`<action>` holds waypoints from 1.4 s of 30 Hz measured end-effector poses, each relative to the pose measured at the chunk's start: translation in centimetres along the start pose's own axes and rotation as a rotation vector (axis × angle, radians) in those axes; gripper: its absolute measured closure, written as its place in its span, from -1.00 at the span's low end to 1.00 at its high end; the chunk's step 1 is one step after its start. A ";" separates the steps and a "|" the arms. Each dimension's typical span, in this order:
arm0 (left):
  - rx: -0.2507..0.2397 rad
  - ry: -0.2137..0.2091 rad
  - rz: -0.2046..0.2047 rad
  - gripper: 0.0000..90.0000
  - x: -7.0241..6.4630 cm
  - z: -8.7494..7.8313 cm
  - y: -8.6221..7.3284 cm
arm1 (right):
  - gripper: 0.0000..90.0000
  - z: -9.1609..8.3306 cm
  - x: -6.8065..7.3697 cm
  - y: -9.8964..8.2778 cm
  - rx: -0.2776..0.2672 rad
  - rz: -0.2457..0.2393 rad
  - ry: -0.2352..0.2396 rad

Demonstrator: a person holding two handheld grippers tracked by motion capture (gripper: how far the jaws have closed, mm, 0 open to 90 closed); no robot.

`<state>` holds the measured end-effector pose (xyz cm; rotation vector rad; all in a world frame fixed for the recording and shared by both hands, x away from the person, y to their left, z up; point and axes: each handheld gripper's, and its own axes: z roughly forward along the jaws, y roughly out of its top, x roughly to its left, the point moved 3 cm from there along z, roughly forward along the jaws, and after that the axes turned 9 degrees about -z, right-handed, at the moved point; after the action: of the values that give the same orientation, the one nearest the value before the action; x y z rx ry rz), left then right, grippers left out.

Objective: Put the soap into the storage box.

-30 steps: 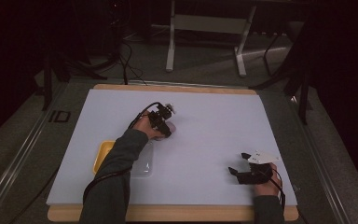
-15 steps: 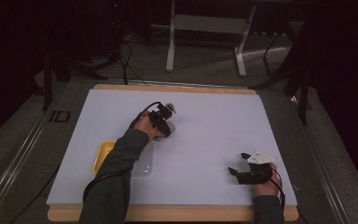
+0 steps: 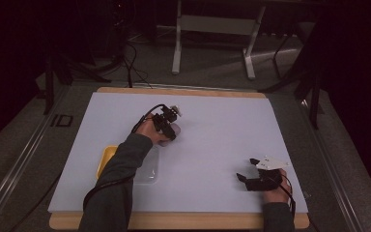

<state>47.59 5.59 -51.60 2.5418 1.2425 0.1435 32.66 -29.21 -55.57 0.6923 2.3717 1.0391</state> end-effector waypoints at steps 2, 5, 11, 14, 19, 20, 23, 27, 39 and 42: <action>-0.001 0.004 0.006 0.11 -0.1 -0.1 0.0 | -0.61 0.0 0.0 0.0 0.000 -0.001 0.000; -0.017 0.005 0.005 0.11 -0.2 -0.4 0.0 | -0.61 0.0 0.0 0.0 -0.001 0.000 0.000; -0.034 0.004 0.019 0.11 -0.4 -1.1 0.1 | -0.61 0.0 0.0 0.0 0.000 -0.002 0.000; -0.039 0.005 0.023 0.11 -0.5 -1.3 0.1 | -0.61 0.0 0.0 0.0 0.000 -0.003 0.000; -0.051 -0.002 0.028 0.11 -0.7 -1.8 0.1 | -0.61 0.0 0.0 0.0 0.001 -0.002 0.000; -0.051 -0.003 0.028 0.11 -0.7 -1.9 0.1 | -0.61 0.0 0.0 0.0 0.001 -0.002 0.000; -0.057 -0.004 0.031 0.11 -0.9 -2.2 0.1 | -0.61 0.0 0.0 0.0 0.001 -0.002 0.000; -0.070 -0.002 0.034 0.11 -1.0 -2.6 0.1 | -0.61 0.0 0.0 0.0 0.001 -0.002 0.000; -0.098 -0.010 0.033 0.11 -1.3 -3.5 -0.3 | -0.61 0.0 0.0 0.0 0.001 -0.001 0.001; -0.101 -0.008 0.042 0.11 -1.4 -4.0 -0.5 | -0.61 0.0 0.0 0.0 0.001 -0.002 0.000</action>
<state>45.44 5.67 -47.88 2.4797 1.1499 0.2008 32.64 -29.17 -55.57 0.6901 2.3730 1.0372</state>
